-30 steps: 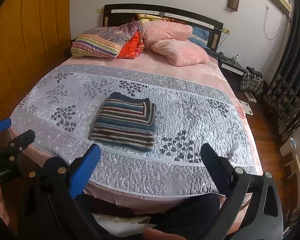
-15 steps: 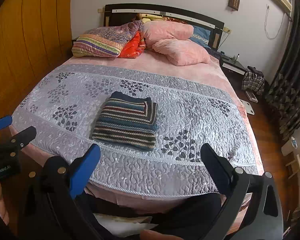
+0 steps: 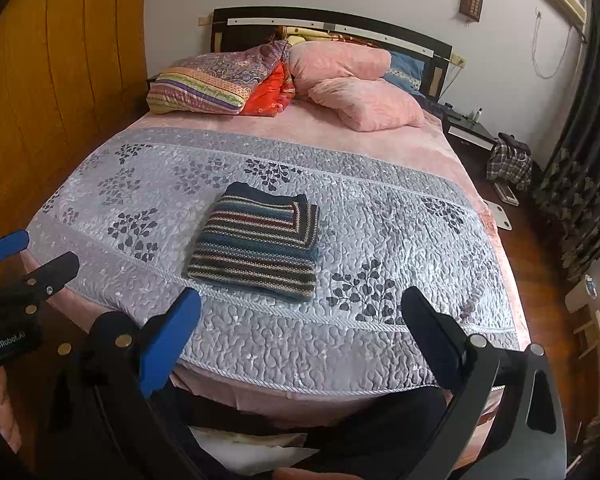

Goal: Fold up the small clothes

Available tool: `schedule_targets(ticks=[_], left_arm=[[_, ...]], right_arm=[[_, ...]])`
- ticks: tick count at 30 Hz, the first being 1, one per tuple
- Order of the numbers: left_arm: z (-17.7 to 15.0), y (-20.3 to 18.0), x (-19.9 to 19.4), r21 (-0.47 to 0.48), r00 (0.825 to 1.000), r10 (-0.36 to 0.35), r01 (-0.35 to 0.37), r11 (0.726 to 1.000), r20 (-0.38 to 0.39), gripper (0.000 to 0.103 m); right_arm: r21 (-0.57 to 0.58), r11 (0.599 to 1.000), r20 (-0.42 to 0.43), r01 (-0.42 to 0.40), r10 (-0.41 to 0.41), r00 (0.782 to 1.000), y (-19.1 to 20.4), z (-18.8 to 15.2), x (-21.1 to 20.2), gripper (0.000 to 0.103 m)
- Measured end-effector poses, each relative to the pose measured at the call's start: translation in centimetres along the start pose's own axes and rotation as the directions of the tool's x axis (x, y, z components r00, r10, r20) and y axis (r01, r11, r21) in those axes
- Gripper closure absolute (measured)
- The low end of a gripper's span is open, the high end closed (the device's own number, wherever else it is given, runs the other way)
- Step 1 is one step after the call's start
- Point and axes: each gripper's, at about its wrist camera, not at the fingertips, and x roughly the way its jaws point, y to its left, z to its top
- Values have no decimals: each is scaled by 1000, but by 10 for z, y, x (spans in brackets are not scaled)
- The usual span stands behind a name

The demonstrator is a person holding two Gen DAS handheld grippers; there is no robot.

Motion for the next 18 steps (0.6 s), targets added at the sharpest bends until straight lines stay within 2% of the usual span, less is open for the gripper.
schedule_targets(ticks=[18], left_arm=[[1, 1, 5, -4, 1000, 0, 0, 1000, -9, 14]], right_arm=[[-3, 1000, 0, 7, -7, 1000, 3, -3, 7, 3]])
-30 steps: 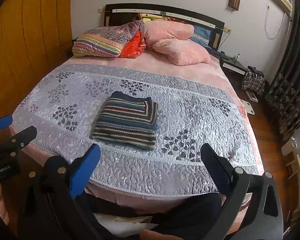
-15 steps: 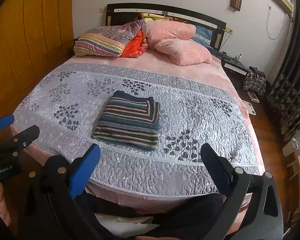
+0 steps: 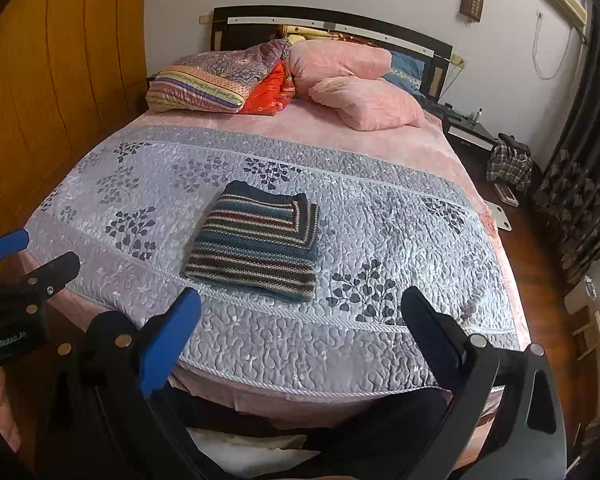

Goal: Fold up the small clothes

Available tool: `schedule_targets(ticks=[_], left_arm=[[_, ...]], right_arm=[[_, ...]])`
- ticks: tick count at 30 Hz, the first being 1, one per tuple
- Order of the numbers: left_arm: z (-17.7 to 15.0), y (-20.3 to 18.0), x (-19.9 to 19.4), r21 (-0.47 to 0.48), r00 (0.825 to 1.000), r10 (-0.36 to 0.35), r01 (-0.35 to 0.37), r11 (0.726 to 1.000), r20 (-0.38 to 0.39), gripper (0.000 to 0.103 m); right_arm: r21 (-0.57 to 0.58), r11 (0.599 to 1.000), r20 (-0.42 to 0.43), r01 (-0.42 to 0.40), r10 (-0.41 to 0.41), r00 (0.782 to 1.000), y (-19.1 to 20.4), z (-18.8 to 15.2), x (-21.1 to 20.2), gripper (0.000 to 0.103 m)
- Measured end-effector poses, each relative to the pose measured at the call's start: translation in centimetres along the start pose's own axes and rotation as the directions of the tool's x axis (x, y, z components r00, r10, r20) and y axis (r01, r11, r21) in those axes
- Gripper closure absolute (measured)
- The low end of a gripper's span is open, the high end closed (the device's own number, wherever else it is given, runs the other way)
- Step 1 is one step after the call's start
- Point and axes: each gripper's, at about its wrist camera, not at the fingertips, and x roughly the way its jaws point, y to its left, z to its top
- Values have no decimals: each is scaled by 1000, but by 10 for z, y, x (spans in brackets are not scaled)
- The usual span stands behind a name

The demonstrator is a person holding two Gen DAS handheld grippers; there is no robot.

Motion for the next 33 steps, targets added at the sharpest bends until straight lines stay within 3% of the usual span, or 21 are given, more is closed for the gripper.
schedule_targets(ticks=[33], left_arm=[[-6, -9, 3, 4, 1000, -7, 7, 1000, -11, 14]], right_arm=[[12, 1000, 11, 10, -10, 1000, 1, -4, -1, 3]])
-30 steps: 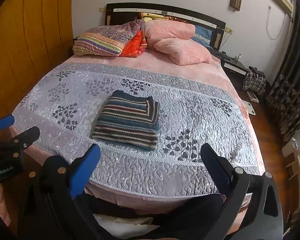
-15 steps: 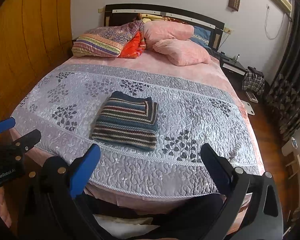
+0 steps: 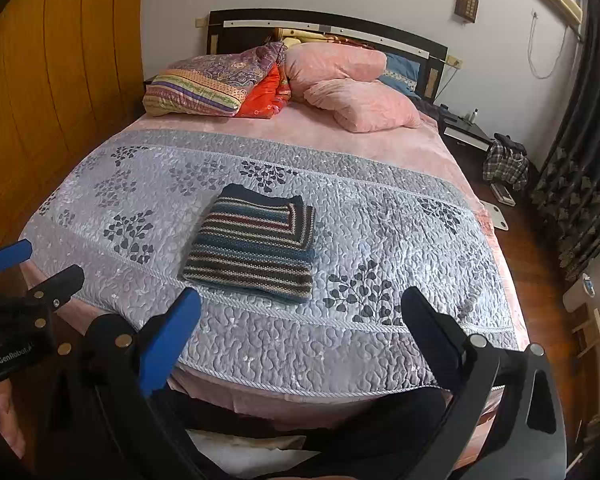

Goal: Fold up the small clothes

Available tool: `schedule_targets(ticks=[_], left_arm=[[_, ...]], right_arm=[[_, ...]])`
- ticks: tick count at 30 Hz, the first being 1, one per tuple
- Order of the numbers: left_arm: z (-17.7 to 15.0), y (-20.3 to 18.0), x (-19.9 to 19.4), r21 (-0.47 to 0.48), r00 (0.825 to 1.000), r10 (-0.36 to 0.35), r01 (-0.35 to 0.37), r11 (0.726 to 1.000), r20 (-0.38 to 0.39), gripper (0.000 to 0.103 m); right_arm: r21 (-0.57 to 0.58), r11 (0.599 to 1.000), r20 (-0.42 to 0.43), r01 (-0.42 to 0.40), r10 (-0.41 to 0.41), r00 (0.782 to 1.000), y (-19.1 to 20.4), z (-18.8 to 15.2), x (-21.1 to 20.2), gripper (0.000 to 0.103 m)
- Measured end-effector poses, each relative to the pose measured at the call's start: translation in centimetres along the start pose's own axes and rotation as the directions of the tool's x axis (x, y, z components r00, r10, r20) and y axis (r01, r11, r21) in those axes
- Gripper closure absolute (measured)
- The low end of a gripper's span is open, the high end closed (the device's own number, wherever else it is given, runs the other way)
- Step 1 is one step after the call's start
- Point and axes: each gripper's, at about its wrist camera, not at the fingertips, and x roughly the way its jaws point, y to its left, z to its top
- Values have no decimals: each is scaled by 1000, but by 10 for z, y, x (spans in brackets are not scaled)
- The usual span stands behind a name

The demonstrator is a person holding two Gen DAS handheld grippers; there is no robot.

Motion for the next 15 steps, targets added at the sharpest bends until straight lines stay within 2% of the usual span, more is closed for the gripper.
schedule_targets(ticks=[15], left_arm=[[-1, -1, 1, 9, 1000, -1, 1, 1000, 0, 14]], right_arm=[[1, 1000, 0, 1, -1, 1000, 1, 1, 0, 3]])
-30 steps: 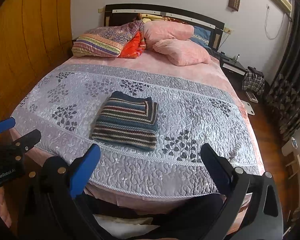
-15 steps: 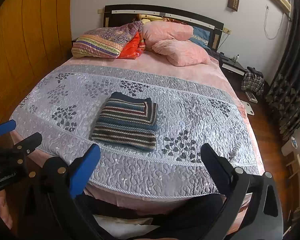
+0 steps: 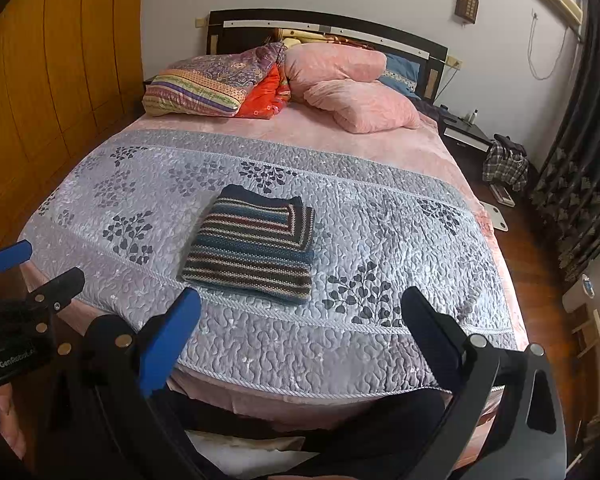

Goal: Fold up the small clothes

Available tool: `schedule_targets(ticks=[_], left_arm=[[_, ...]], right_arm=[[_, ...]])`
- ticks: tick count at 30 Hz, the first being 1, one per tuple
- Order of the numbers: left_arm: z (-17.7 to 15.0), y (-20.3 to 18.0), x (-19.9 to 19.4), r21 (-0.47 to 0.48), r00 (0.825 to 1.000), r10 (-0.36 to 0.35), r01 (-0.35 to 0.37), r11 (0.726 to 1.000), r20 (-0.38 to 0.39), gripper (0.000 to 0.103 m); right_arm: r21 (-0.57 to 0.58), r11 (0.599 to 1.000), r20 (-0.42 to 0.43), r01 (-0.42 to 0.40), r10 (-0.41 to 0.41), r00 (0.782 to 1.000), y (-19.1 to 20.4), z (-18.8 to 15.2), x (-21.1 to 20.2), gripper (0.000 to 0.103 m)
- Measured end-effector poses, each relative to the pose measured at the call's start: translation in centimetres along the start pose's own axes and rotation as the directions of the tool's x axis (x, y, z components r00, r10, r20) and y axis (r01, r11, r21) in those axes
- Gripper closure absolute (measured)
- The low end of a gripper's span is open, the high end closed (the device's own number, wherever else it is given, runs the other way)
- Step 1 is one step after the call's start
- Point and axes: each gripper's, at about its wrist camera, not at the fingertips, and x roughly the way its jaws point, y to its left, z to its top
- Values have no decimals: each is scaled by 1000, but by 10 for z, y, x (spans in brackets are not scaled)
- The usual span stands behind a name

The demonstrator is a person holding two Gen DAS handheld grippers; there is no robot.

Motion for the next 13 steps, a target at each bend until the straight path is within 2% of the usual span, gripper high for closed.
schedule_targets(ticks=[13], left_arm=[[2, 0, 0, 3, 1000, -3, 3, 1000, 4, 14]], right_arm=[[10, 1000, -1, 1, -1, 1000, -4, 5, -4, 3]])
